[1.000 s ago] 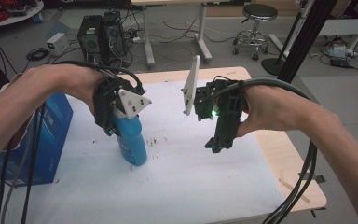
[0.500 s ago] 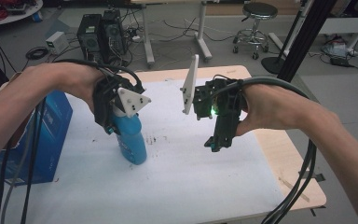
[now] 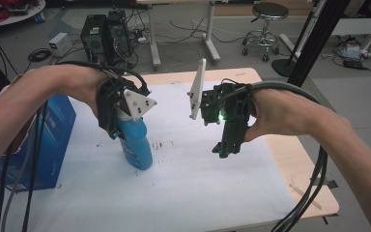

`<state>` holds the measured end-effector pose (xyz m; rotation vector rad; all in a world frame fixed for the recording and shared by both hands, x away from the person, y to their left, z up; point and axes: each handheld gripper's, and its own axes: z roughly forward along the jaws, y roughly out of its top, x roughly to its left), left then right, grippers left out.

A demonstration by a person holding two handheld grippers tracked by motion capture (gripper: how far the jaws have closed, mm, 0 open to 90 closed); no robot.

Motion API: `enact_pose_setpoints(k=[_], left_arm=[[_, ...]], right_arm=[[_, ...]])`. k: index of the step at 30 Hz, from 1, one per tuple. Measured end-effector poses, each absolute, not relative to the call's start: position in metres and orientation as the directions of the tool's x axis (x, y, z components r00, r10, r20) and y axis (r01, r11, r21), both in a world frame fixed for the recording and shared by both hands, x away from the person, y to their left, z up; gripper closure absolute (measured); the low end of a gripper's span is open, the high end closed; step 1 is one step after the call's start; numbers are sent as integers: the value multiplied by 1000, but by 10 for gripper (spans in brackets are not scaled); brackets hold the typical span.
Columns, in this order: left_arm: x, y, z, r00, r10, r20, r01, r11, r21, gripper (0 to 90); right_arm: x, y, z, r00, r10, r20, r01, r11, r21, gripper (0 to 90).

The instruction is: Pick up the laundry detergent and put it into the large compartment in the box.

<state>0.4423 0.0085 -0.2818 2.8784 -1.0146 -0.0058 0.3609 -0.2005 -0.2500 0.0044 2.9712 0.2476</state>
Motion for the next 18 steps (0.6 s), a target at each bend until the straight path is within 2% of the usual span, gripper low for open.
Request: enact_pose_setpoints(k=[18], left_arm=[[436, 13, -261, 820, -572, 15, -571, -816, 93, 374]], right_arm=[[361, -199, -251, -987, 14, -162, -12, 987, 160, 128]])
